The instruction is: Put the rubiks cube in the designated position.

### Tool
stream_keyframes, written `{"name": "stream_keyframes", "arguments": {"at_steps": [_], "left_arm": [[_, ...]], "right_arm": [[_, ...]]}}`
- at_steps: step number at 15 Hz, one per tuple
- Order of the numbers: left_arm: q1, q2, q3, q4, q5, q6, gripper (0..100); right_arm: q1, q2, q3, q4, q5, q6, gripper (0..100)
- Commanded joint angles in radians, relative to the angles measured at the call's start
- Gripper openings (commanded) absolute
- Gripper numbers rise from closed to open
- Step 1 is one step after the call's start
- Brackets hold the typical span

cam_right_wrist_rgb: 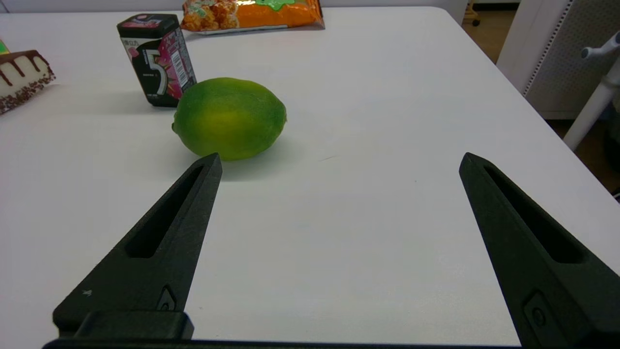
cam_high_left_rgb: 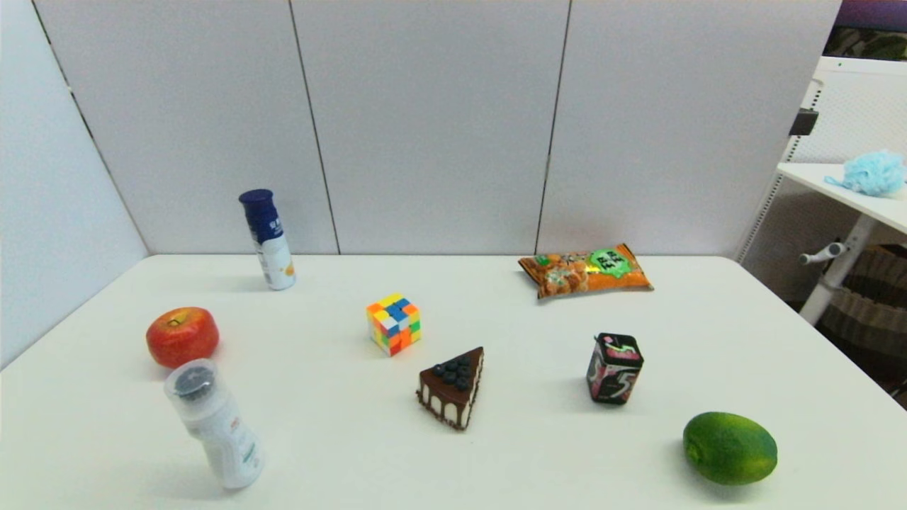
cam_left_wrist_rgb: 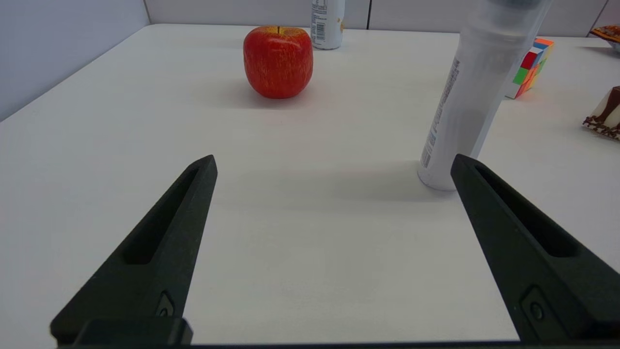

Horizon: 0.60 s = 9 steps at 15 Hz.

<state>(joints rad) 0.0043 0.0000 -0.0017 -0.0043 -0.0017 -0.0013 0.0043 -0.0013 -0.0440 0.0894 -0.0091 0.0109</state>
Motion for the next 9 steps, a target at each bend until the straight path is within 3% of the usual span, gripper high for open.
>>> {"name": "stream_keyframes", "arguments": {"at_steps": [1,4,9], "left_arm": [[0.000,0.002,0.000,0.001,0.000,0.000,100],[0.000,0.002,0.000,0.001,0.000,0.000,100],[0.000,0.002,0.000,0.001,0.000,0.000,100]], "right_arm": [[0.000,0.003,-0.004,0.021,-0.002,0.000,100],[0.000,0.086,-0.099,0.173,-0.005,0.001,100],[0.037,0.425,-0.467,0.168,-0.008,0.023,100]]}}
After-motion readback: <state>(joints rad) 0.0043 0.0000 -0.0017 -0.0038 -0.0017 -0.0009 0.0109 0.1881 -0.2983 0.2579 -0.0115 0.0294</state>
